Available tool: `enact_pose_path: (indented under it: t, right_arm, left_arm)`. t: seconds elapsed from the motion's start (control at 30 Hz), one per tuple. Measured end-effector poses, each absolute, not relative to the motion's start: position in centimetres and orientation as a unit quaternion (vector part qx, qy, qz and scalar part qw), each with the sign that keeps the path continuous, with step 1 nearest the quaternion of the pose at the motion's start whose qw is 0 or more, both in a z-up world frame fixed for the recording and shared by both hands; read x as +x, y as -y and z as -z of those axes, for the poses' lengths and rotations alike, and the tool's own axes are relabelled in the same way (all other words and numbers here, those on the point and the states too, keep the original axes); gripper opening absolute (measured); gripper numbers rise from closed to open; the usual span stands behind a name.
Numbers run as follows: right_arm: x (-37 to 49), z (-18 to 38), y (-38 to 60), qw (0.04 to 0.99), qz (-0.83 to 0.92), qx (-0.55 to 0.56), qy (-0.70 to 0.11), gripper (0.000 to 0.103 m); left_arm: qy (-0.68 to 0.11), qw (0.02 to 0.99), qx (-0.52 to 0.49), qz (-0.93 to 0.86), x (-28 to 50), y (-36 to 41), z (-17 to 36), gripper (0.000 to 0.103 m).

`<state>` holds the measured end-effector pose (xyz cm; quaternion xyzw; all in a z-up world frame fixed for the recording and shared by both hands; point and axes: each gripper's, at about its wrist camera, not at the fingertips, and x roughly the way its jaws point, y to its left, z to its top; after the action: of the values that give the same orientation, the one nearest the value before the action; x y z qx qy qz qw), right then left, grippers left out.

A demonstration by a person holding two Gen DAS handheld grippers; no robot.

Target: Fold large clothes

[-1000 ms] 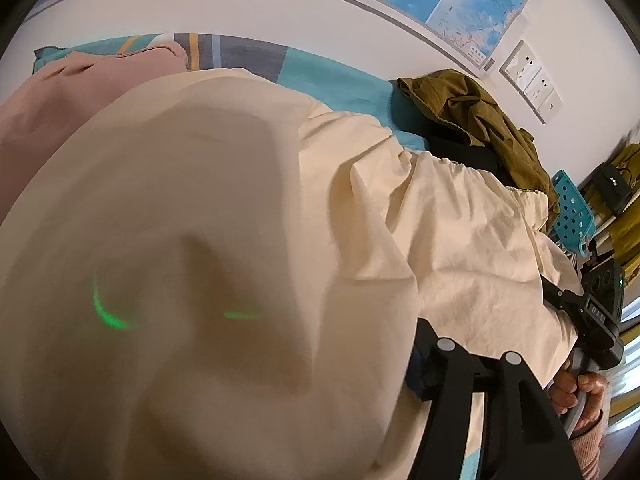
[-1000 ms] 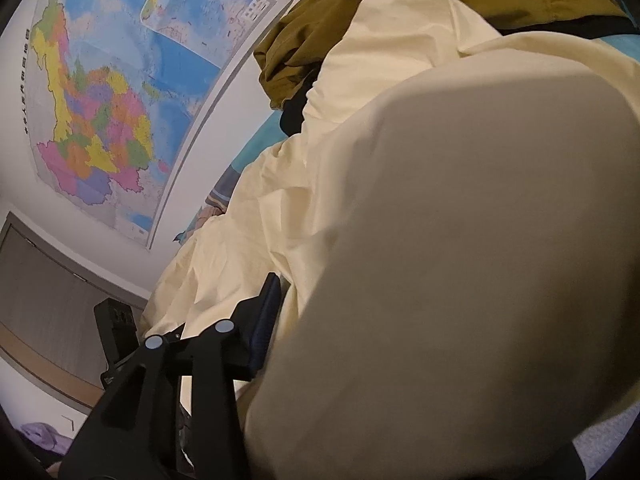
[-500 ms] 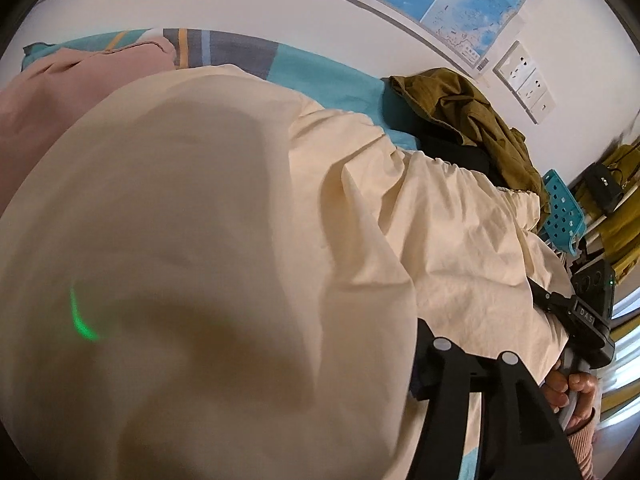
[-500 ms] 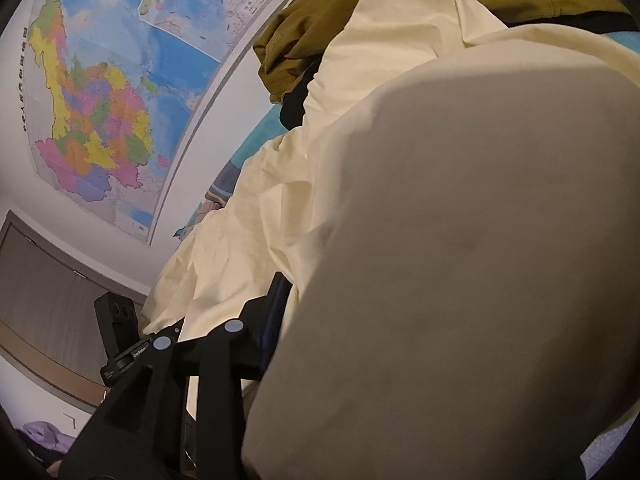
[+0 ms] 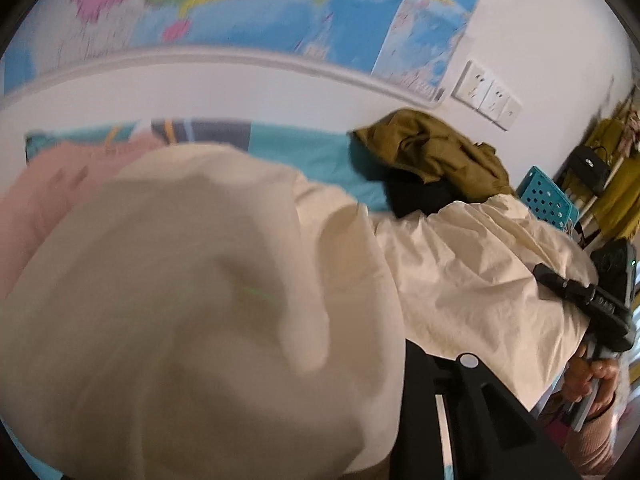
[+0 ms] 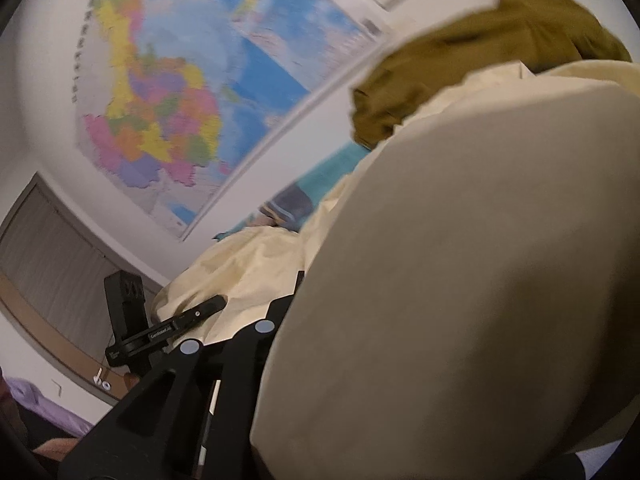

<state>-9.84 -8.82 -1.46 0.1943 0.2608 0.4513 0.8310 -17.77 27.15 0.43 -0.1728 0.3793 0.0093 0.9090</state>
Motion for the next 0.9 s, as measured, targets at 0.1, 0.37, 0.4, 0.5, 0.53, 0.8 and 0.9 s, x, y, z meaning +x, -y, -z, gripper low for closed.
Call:
enact_pose_path:
  t: [0.1,0.37,0.4,0.5,0.53,0.8,0.9]
  right_arm:
    - [-10.5,-1.0,8.1,0.832,-0.466,0.184,-0.237,0.016]
    - [-10.6,-7.3,2.6,0.819,-0.521,0.158,-0.182,0.016]
    - [-10.3,-7.9,1.3,0.814,-0.530,0.154,-0.180,0.016]
    - [-9.6,-9.5,-3.1,0.800,-0.556,0.141,-0.176,0.016]
    - [-9.3,-9.8,-4.3,0.795,-0.564,0.137,-0.175,0.016]
    - [-6.8,-10.9,-16.9,0.749,-0.623,0.122,-0.191,0.016]
    - [-6.2,-10.3,-20.5,0.736,-0.634,0.122,-0.203,0.016]
  left_arm:
    - [-0.363,0.918,-0.162,-0.005,-17.8,-27.8,-3.0,0.023]
    - [-0.300,0.943,-0.140,-0.039,-19.6,-32.1,-9.5,0.022]
    - [-0.292,0.945,-0.135,-0.049,-20.0,-33.1,-10.2,0.022]
    - [-0.276,0.948,-0.129,-0.090,-21.1,-36.4,-12.0,0.022]
    - [-0.274,0.947,-0.129,-0.104,-21.3,-37.4,-12.4,0.022]
    - [-0.265,0.930,-0.134,-0.216,-22.6,-46.8,-13.7,0.022]
    - [-0.264,0.922,-0.135,-0.250,-23.0,-50.2,-13.5,0.022]
